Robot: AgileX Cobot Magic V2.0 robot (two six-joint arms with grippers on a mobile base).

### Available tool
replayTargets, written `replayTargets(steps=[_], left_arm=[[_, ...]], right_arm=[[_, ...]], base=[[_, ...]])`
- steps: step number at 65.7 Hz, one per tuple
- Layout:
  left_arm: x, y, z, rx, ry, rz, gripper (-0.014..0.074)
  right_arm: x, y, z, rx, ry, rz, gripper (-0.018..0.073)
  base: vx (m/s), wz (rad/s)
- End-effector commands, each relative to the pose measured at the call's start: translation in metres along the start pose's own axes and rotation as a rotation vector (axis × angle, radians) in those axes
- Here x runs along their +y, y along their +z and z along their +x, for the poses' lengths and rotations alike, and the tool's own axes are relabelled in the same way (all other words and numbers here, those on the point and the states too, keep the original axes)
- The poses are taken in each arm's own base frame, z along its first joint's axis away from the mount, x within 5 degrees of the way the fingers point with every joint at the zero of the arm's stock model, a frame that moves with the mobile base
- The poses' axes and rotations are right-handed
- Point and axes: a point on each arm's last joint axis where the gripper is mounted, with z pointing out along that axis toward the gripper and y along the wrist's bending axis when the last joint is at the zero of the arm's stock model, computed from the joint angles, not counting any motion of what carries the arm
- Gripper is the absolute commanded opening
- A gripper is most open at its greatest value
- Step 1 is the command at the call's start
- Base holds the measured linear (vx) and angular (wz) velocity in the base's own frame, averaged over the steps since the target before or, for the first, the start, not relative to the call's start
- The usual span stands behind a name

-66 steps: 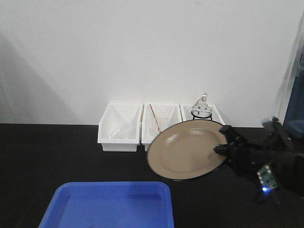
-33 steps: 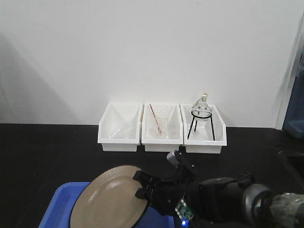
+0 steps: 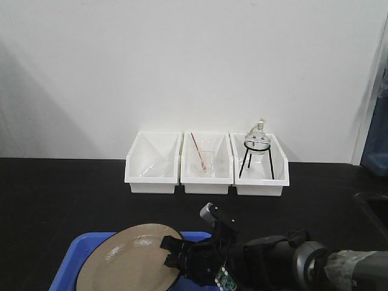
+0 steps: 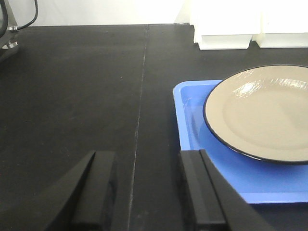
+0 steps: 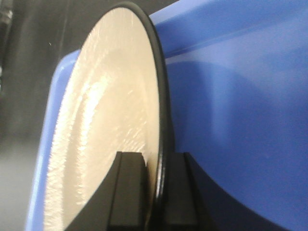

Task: Place disk in tray to left cabinet
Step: 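Lift the plate and lower it into the blue tray with the right gripper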

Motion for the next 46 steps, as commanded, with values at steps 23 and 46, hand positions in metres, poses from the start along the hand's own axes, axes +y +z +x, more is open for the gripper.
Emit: replayTargets(steps=[23,46], left_arm=[[0.001,-0.002,-0.016,-0.098,-0.016,-0.01,0.0428],[0.001,-0.002,-0.016,-0.098,-0.016,-0.01,0.0428]], right_arm=[[0.004,-0.038,-0.036,-0.048,-0.207,-0.036,0.0495],[-0.003,-0.12,-0.084,-0.137,-0.348,-0.031,0.0515]], base=[[0.0,0.0],[0.0,0.0]])
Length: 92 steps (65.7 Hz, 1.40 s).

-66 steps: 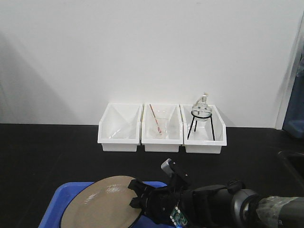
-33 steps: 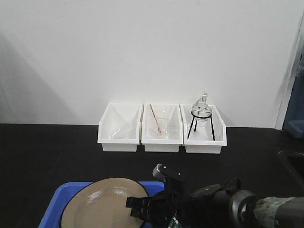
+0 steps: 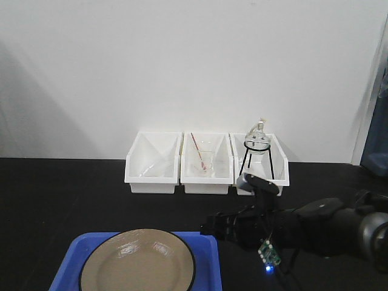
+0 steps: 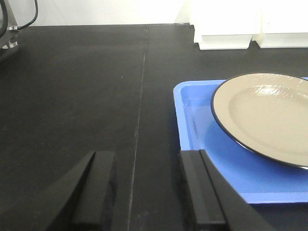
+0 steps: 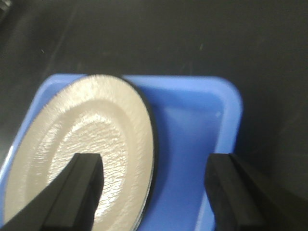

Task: Place disk in tray to left cabinet
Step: 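Lift the plate and lower it into the blue tray with the right gripper, then open the right gripper and move it to the tray's edge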

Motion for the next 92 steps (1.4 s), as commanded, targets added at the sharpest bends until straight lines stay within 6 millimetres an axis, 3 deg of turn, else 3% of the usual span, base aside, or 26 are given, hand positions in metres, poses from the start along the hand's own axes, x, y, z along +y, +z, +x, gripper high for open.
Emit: replayTargets(steps=[1,9,22,28,36,54,65,74,92], left_arm=[[0.001,-0.002,-0.016,-0.098,-0.016,-0.01,0.0428],[0.002,0.002,-0.023,-0.087,-0.016,-0.009,0.043],[0.005,0.03,-0.066,0.036,-0.016,0.002,0.043],[0.006,0.057,-0.08,0.132,-0.017,0.009,0.043],[0.006,0.096,-0.099,0.227,-0.053,0.028,0.043],[0.003,0.18,-0.12,0.445,-0.098,0.082,0.043],[0.001,0.221,-0.12,0.505,-0.026,0.122,0.043],[-0.004,0.254,-0.106,0.569,-0.042,0.151,0.043],[-0.014,0.287,-0.068,0.683,-0.087,0.231,0.043]], right_arm=[[0.015,-0.038,-0.025,-0.064,-0.08,-0.027,0.0515],[0.014,-0.051,-0.025,-0.018,-0.099,0.076,0.0511],[0.006,-0.048,-0.006,0.166,-0.07,0.218,0.0499],[0.009,-0.046,-0.004,0.162,-0.045,0.238,0.0491],[0.01,-0.045,-0.016,0.028,-0.029,0.237,0.0482],[0.009,-0.045,-0.024,-0.064,-0.029,0.247,0.0473],[0.009,-0.045,-0.021,-0.025,-0.019,0.237,0.0473],[0.007,-0.036,-0.013,0.086,-0.016,0.227,0.0473],[0.0,0.0,-0.019,0.24,0.004,0.198,0.0473]], base=[[0.0,0.0],[0.0,0.0],[0.0,0.0],[0.0,0.0],[0.0,0.0],[0.0,0.0],[0.0,0.0],[0.0,0.0],[0.0,0.0]])
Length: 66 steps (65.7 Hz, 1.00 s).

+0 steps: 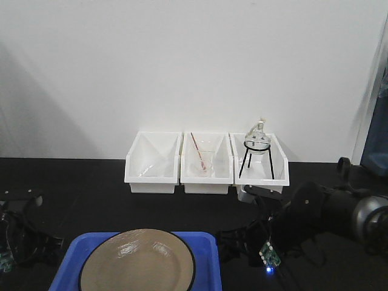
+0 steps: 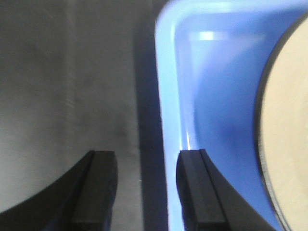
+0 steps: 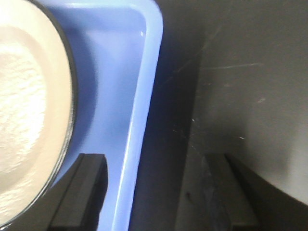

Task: Place disk in tray to left cabinet
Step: 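Open the right gripper and move it to the tray's edge, then grasp opposite edges of the blue tray with both grippers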

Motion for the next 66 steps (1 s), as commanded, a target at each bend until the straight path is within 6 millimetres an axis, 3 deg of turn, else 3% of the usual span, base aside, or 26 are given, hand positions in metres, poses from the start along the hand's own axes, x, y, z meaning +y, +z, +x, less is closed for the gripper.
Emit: replayTargets(steps=[1,22,35,55,66], left_arm=[[-0.007,-0.014,-0.015,-0.103,0.003,0.034,0.043],[-0.003,0.02,-0.012,-0.068,-0.008,0.052,0.043],[-0.006,0.027,-0.012,-0.059,-0.032,0.076,0.043],[-0.026,0.038,-0.01,-0.038,0.015,0.122,0.043],[-0.035,0.04,-0.009,-0.033,0.009,0.146,0.043]], right_arm=[[0.009,-0.015,-0.021,-0.067,-0.016,-0.029,0.0473],[0.008,0.016,-0.036,0.017,-0.011,-0.056,0.0473],[0.007,0.029,-0.036,0.039,0.001,-0.065,0.0473],[0.035,0.039,-0.031,0.01,-0.066,-0.073,0.0449],[0.038,0.04,-0.028,0.022,-0.068,-0.072,0.0445]], base=[[0.0,0.0],[0.0,0.0],[0.0,0.0],[0.0,0.0],[0.0,0.0]])
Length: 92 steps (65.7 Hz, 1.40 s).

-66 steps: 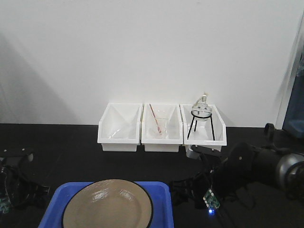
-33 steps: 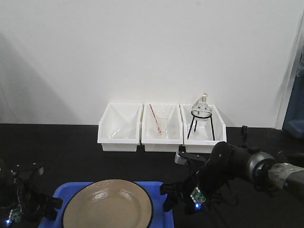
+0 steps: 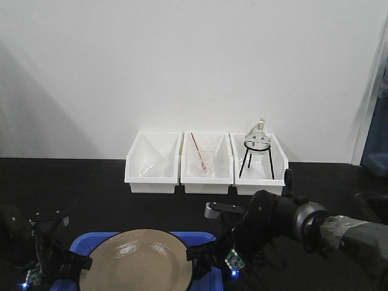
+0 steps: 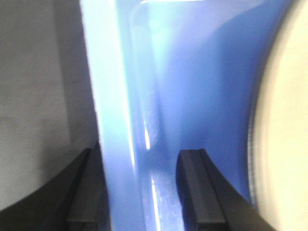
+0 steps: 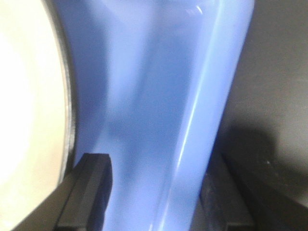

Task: Place disk in tray to left cabinet
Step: 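Grasp opposite edges of the blue tray with both grippers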

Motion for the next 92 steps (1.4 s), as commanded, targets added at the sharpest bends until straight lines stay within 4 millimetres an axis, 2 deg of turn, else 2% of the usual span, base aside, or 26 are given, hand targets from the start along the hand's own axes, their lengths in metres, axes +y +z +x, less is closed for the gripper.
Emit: replayTargets(steps=[1,17,33,44,57,64,68,82,92], left_arm=[[-0.017,-0.017,-0.014,-0.082,-0.012,0.037,0.043],[-0.024,-0.016,-0.014,-0.084,-0.042,0.073,0.043],[-0.029,-0.016,-0.014,-0.077,-0.073,0.107,0.0418],[-0.03,-0.016,-0.012,-0.063,-0.073,0.117,0.0345],[-0.032,-0.016,-0.011,-0.051,-0.093,0.143,0.0172],[-0.035,-0.018,-0.012,-0.044,-0.124,0.18,0.0066],[-0.039,-0.02,-0.014,-0.032,-0.139,0.216,-0.0006],[-0.052,-0.039,-0.027,0.008,-0.135,0.329,-0.0006],[-0.061,-0.056,-0.041,0.033,-0.187,0.379,-0.0003]], right_arm=[[0.016,-0.033,-0.017,-0.119,-0.011,-0.033,0.0445],[0.017,-0.031,-0.016,-0.114,-0.007,-0.03,0.0445],[0.011,-0.009,-0.007,-0.032,0.01,-0.025,0.0416],[0.01,-0.003,-0.004,-0.002,0.035,-0.031,0.0318],[0.009,-0.004,-0.003,0.012,0.08,-0.032,0.0104],[0.01,-0.007,-0.004,0.005,0.089,-0.036,-0.0016],[0.012,-0.011,-0.005,0.002,0.109,-0.048,-0.0013],[0.012,-0.03,-0.008,0.002,0.175,-0.093,-0.0009],[0.006,-0.054,-0.013,-0.025,0.219,-0.125,-0.0008]], base=[[0.0,0.0],[0.0,0.0],[0.0,0.0],[0.0,0.0],[0.0,0.0],[0.0,0.0],[0.0,0.0],[0.0,0.0],[0.0,0.0]])
